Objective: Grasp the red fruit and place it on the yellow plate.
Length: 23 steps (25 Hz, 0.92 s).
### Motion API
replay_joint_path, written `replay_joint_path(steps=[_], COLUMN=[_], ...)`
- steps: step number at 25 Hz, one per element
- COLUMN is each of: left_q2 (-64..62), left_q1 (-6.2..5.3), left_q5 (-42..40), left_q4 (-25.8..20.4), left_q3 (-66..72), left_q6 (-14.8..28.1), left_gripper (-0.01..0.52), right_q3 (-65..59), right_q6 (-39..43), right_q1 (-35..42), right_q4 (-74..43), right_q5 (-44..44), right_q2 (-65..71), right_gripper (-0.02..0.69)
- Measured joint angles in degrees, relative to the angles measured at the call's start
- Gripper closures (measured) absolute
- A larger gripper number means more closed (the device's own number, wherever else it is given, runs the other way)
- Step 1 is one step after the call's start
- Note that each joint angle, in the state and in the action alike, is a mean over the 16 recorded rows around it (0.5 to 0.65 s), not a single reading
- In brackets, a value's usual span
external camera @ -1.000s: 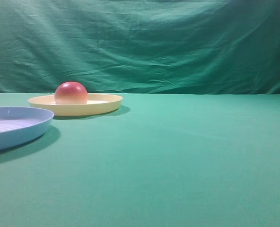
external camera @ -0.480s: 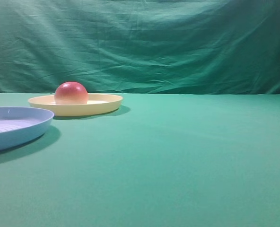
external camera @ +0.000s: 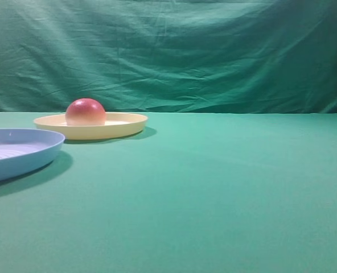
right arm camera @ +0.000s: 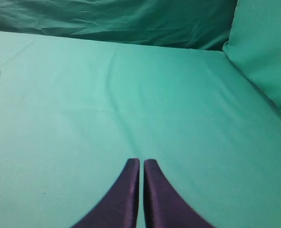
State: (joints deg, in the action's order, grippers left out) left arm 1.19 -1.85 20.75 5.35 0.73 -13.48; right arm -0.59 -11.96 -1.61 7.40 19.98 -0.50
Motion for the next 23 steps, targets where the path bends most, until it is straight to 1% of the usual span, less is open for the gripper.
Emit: replay_joint_path(steps=[23], left_q2=[0.0], left_q1=[0.0], left_q5=[0.0], left_q4=[0.0], left_q3=[0.0], left_q6=[0.0], left_gripper=[0.514], right_q3=[-0.9], right_q6=[0.5], right_q1=[0.0], right_q4=[-0.9], right_q5=[1.9], right_q2=[0.0], right_gripper=[0.665])
